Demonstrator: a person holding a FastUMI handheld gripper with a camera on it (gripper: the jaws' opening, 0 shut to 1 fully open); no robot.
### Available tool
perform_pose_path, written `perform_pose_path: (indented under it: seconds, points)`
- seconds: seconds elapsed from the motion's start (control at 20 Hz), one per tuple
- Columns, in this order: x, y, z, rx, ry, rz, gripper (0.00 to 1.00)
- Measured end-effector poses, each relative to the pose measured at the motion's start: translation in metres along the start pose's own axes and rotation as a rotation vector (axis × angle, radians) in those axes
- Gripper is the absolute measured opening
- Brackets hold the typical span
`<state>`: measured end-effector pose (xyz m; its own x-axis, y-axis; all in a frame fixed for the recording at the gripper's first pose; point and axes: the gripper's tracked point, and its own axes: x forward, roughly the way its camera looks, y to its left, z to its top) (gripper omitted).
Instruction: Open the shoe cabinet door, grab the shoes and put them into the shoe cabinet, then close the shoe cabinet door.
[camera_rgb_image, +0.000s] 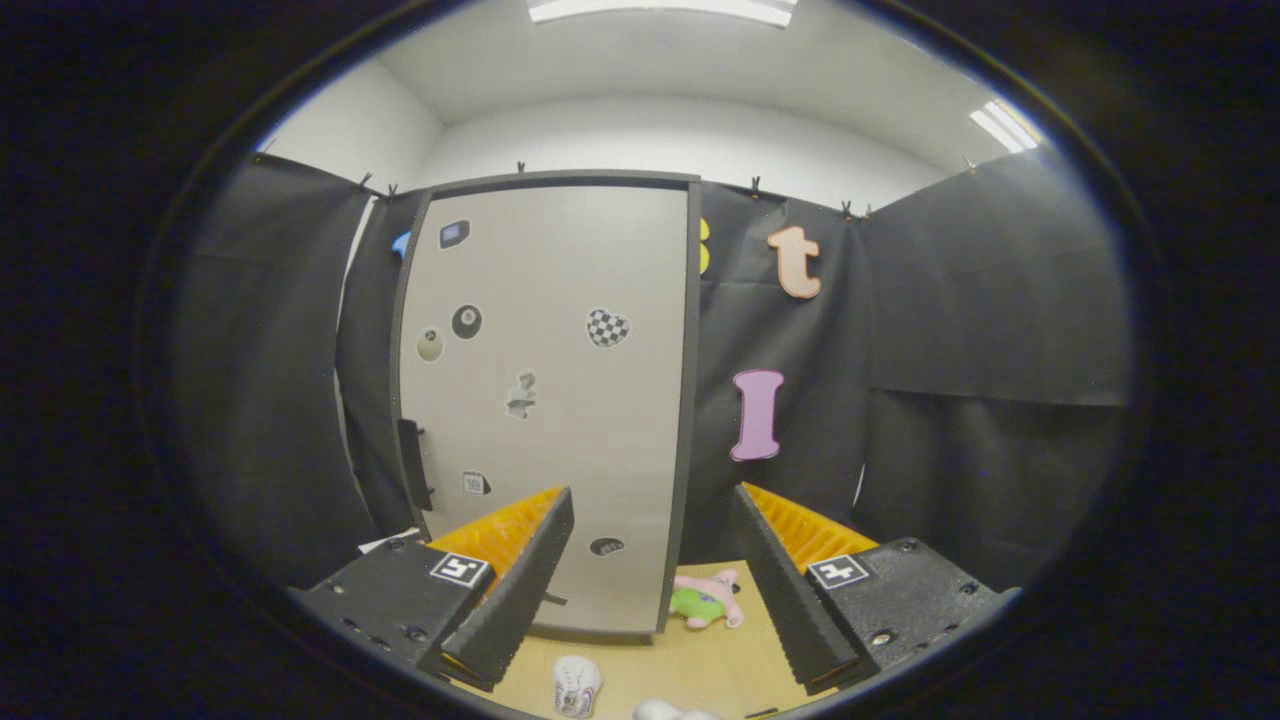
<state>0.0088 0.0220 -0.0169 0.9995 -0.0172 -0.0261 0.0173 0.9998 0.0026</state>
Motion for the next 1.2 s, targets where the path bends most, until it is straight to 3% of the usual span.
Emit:
perform_pose_path:
  seconds: [0.75, 1.0, 1.2]
  points:
    - [0.114, 0.237, -0.052, -0.017, 0.01, 0.23, 1.0]
    - [0.153, 0.279, -0.059, -0.002, 0.033, 0.238, 0.99]
    - [0.176, 0.288, -0.071, 0.015, 0.075, 0.241, 0.88]
